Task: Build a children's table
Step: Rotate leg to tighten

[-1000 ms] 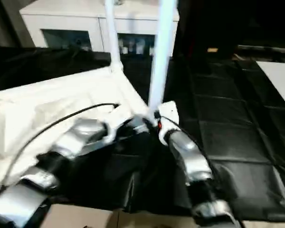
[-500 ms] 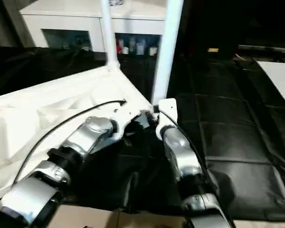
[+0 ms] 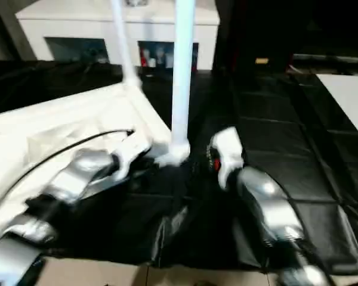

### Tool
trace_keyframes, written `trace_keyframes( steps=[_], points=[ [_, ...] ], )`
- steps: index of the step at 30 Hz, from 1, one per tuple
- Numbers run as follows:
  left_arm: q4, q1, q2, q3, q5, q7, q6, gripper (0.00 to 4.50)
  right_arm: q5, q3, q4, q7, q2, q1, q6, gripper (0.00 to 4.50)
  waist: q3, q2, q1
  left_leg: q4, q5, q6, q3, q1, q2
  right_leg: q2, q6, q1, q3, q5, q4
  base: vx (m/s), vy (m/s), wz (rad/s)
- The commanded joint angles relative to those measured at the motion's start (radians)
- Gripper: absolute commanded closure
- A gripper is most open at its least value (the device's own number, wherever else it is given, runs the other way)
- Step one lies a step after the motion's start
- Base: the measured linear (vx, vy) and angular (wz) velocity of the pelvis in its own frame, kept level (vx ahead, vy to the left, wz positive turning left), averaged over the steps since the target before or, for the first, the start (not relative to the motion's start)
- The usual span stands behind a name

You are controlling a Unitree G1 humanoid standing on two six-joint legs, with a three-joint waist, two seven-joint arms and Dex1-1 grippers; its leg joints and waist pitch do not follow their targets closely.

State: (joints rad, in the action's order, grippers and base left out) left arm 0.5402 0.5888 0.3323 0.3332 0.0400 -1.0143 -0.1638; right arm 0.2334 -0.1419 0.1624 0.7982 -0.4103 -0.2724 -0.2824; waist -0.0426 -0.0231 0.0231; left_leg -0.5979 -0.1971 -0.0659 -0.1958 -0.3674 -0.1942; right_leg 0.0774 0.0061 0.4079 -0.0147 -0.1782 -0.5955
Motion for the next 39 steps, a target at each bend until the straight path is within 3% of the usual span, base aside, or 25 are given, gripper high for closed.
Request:
trace_keyframes(
  steps=[1, 3, 6, 11, 12, 14, 17, 22, 32, 34, 37, 38, 39],
  points=[
    [-0.05, -0.015, -0.006, 0.051, -0.015, -0.075, 0.012, 4.5, 0.01, -0.02, -0.034, 0.047, -0.012, -0.006, 0.001, 0.67, 0.053, 0.011, 0.001, 0.076, -0.233, 0.066, 0.011, 0.011, -0.032, 0.044, -0.245, -0.042, 0.023, -0.211, 0.069, 0.0, 0.0, 0.0],
    [-0.074, -0.022, -0.004, 0.055, -0.024, -0.097, 0.0, 4.5, -0.02, -0.027, -0.013, 0.034, -0.009, -0.016, 0.023, 0.67, 0.054, 0.008, 0.008, 0.076, -0.237, 0.052, 0.01, 0.018, -0.034, 0.044, -0.241, -0.036, 0.024, -0.214, 0.069, 0.0, 0.0, 0.0],
    [-0.102, -0.034, 0.002, 0.061, -0.031, -0.121, -0.013, 4.5, -0.047, -0.033, 0.02, 0.014, 0.002, -0.036, 0.041, 0.67, 0.055, 0.011, 0.014, 0.076, -0.208, 0.042, 0.009, 0.013, -0.031, 0.043, -0.235, -0.039, 0.023, -0.177, 0.064, 0.0, 0.0, 0.0],
    [-0.129, -0.046, 0.013, 0.06, -0.031, -0.135, -0.024, 4.5, -0.047, -0.054, 0.021, 0.052, -0.007, -0.039, 0.045, 0.67, 0.058, 0.012, 0.017, 0.073, -0.184, 0.055, 0.009, 0.01, -0.029, 0.045, -0.234, -0.045, 0.024, -0.142, 0.059, 0.0, 0.0, 0.0],
    [-0.132, -0.047, 0.015, 0.06, -0.031, -0.136, -0.026, 4.5, -0.052, -0.06, 0.028, 0.056, -0.005, -0.04, 0.051, 0.95, 0.058, 0.012, 0.017, 0.072, -0.178, 0.057, 0.009, 0.009, -0.029, 0.045, -0.235, -0.045, 0.023, -0.135, 0.059, 0.0, 0.0, 0.0],
    [-0.136, -0.049, 0.017, 0.057, -0.029, -0.138, -0.029, 4.5, -0.055, -0.062, 0.036, 0.059, -0.003, -0.043, 0.055, 0.95, 0.058, 0.012, 0.017, 0.071, -0.176, 0.06, 0.009, 0.01, -0.029, 0.044, -0.239, -0.044, 0.023, -0.132, 0.059, 0.0, 0.0, 0.0],
    [-0.139, -0.05, 0.019, 0.054, -0.026, -0.138, -0.032, 4.5, -0.063, -0.068, 0.044, 0.068, -0.005, -0.046, 0.061, 1.36, 0.059, 0.011, 0.017, 0.071, -0.173, 0.06, 0.009, 0.01, -0.028, 0.044, -0.241, -0.045, 0.022, -0.127, 0.057, 0.0, 0.0, 0.0],
    [-0.144, -0.052, 0.023, 0.055, -0.026, -0.136, -0.038, 4.5, -0.068, -0.07, 0.049, 0.082, -0.012, -0.045, 0.068, 1.67, 0.059, 0.012, 0.016, 0.071, -0.171, 0.062, 0.009, 0.009, -0.028, 0.043, -0.241, -0.046, 0.022, -0.127, 0.057, 0.0, 0.0, 0.0],
    [-0.13, -0.05, 0.023, 0.053, -0.016, -0.117, -0.04, 4.5, -0.086, -0.072, 0.07, 0.072, -0.011, -0.048, 0.08, 1.8, 0.06, 0.012, 0.017, 0.069, -0.161, 0.068, 0.009, 0.01, -0.028, 0.043, -0.248, -0.047, 0.022, -0.11, 0.055, 0.0, 0.0, 0.0],
    [-0.096, -0.036, 0.004, 0.041, 0.003, -0.054, -0.061, 4.5, -0.132, -0.058, 0.127, -0.045, 0.022, -0.068, 0.065, 1.81, 0.059, 0.014, 0.015, 0.069, -0.166, 0.062, 0.009, 0.009, -0.027, 0.043, -0.246, -0.047, 0.021, -0.124, 0.056, 0.0, 0.0, 0.0],
    [0.006, 0.018, -0.062, 0.005, 0.035, 0.113, -0.088, 4.5, -0.175, 0.003, 0.225, -0.308, 0.12, -0.102, 0.025, 1.81, 0.052, 0.013, 0.0, 0.075, -0.229, 0.018, 0.01, 0.012, -0.021, 0.041, -0.222, -0.037, 0.02, -0.258, 0.07, 0.0, 0.0, 0.0],
    [0.006, 0.018, -0.062, 0.005, 0.035, 0.113, -0.088, 4.5, -0.175, 0.003, 0.225, -0.308, 0.12, -0.102, 0.025, 1.81, 0.054, 0.014, -0.003, 0.076, -0.238, 0.006, 0.012, 0.012, -0.021, 0.042, -0.212, -0.039, 0.02, -0.28, 0.071, 0.0, 0.0, 0.0],
    [0.071, 0.058, -0.107, -0.014, 0.049, 0.211, -0.103, 4.5, -0.174, 0.04, 0.261, -0.433, 0.183, -0.115, -0.012, 1.81, 0.055, 0.018, -0.006, 0.078, -0.236, -0.003, 0.015, 0.008, -0.02, 0.041, -0.195, -0.046, 0.02, -0.287, 0.07, 0.0, 0.0, 0.0]
  ],
)
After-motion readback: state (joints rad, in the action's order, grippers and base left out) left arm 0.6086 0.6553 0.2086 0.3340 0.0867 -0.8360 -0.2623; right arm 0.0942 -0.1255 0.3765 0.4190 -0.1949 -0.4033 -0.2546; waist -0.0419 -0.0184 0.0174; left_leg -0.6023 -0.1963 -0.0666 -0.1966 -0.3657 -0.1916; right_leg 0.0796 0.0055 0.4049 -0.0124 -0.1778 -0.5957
